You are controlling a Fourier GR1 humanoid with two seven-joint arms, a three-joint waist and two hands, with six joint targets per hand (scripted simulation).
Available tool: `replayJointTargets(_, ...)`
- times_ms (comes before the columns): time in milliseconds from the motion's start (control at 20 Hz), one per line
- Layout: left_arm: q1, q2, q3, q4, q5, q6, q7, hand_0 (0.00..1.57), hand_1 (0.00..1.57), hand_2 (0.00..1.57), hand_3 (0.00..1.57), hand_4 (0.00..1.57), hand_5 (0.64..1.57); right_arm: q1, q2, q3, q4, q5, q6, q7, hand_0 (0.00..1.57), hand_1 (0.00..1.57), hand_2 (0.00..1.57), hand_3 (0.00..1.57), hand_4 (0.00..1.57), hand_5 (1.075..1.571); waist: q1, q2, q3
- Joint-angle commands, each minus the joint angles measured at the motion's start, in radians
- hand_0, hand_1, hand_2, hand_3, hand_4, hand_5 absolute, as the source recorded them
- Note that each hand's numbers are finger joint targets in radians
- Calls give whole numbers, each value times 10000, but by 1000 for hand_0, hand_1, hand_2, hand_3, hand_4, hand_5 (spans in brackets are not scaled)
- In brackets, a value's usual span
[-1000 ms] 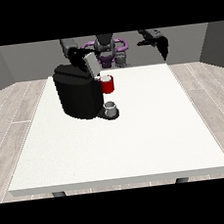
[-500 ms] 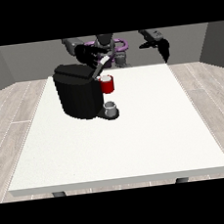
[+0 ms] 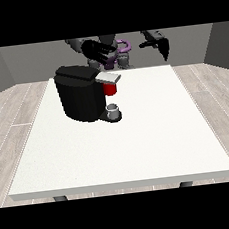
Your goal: Insert the coffee pod into the coffee machine and close the lid
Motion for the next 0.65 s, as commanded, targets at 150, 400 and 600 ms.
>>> replayJointTargets(150, 328, -328, -254, -190, 10, 163, -188, 0, 0, 0, 0, 192, 1571, 409, 594, 165, -402, -266, 350, -556, 0, 0, 0, 0, 132, 1571, -293, -484, 0)
replayJointTargets(400, 737, 57, 462, 849, 206, 116, -890, 0, 0, 0, 0, 192, 1571, 2335, 941, 1346, -1611, -1499, 675, -1288, 0, 0, 0, 0, 269, 1571, -1225, -967, -3)
replayJointTargets(600, 1370, -237, 4, 238, -24, 388, -37, 0, 0, 0, 0, 192, 1571, 4243, 950, 1602, -1812, -1827, 91, -1399, 0, 0, 0, 0, 157, 1571, -1307, -1984, 3)
